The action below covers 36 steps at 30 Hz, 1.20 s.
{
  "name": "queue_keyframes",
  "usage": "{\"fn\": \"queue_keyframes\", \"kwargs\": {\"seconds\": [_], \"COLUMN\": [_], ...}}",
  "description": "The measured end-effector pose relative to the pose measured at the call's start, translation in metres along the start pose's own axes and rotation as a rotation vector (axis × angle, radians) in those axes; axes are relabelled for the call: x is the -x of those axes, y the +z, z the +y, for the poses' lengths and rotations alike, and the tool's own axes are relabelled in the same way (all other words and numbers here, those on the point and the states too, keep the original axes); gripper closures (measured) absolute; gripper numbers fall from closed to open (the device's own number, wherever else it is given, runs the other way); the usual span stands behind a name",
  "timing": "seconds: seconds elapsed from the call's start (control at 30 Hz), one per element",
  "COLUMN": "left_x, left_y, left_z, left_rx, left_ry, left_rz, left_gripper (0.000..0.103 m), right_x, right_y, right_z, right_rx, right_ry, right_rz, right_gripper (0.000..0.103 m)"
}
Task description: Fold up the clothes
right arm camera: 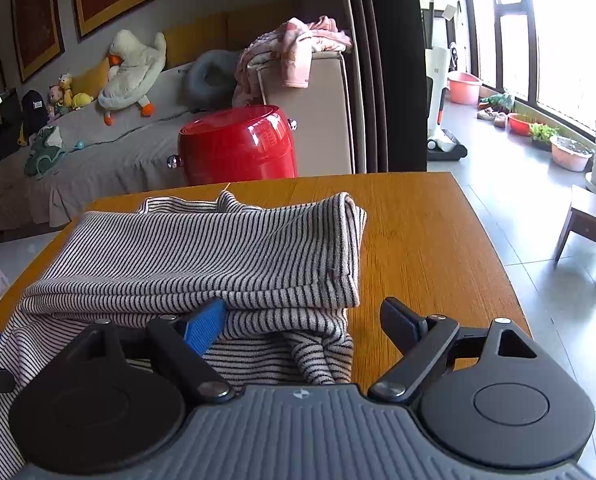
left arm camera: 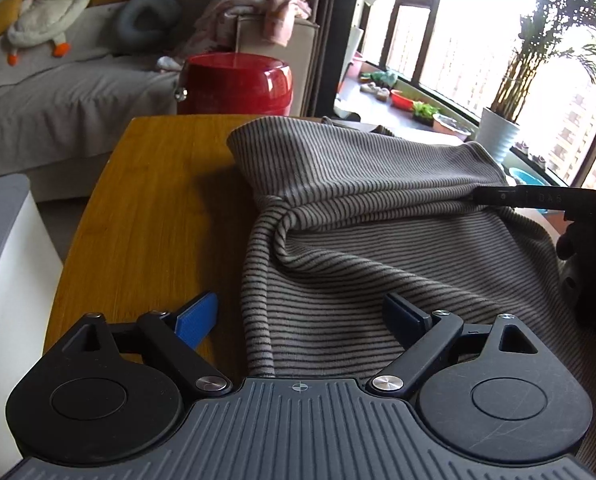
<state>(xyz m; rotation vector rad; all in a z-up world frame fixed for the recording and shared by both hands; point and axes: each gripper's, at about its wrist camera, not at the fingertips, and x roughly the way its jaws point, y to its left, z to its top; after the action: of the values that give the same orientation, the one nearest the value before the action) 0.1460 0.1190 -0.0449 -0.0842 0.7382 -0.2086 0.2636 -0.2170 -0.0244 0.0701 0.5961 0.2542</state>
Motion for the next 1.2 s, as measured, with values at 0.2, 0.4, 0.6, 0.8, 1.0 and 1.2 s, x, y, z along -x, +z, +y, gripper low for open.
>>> {"fn": "queue_keyframes", "kwargs": {"seconds": [0.2,0.4,0.6,0.8,1.0,1.2], "left_x": [0.010,0.011,-0.034,-0.035,-0.033,-0.023], "left_y": [0.008,0.031,0.030,0.024,0.023,0.025], "left_z": [-0.001,-0.028,-0.034,-0.012,-0.014,-0.020], "left_rx": [0.019,0.021,0.068,0.093,0.068,0.042], "left_ry": [-0.026,-0.162,-0.175,-0.149,-0.141,-0.157], "left_rz": [-0.036,-0.126,-0.049,-0.059,-0.062,-0.058], "left_gripper": [0.009,0.007,0.006,0.007,0.007,0.007], "right_x": [0.024,0.000,-0.005,-0.003,-0.002,0.000], "right_y": [0.010,-0.009,-0.011,-0.014,-0.017,-0.017], "right_z": [0.015,0.035,0.047,0.050,0.054,0.054], "right_rx": [-0.051,0.003,0.068,0.080,0.097,0.099], "right_ry": [0.149,0.140,0.098,0.091,0.082,0.084], "right_rz": [0.028,0.110,0.128,0.132,0.141,0.145], "right_gripper": [0.018,0.016,0.012,0.009,0.003,0.000]}}
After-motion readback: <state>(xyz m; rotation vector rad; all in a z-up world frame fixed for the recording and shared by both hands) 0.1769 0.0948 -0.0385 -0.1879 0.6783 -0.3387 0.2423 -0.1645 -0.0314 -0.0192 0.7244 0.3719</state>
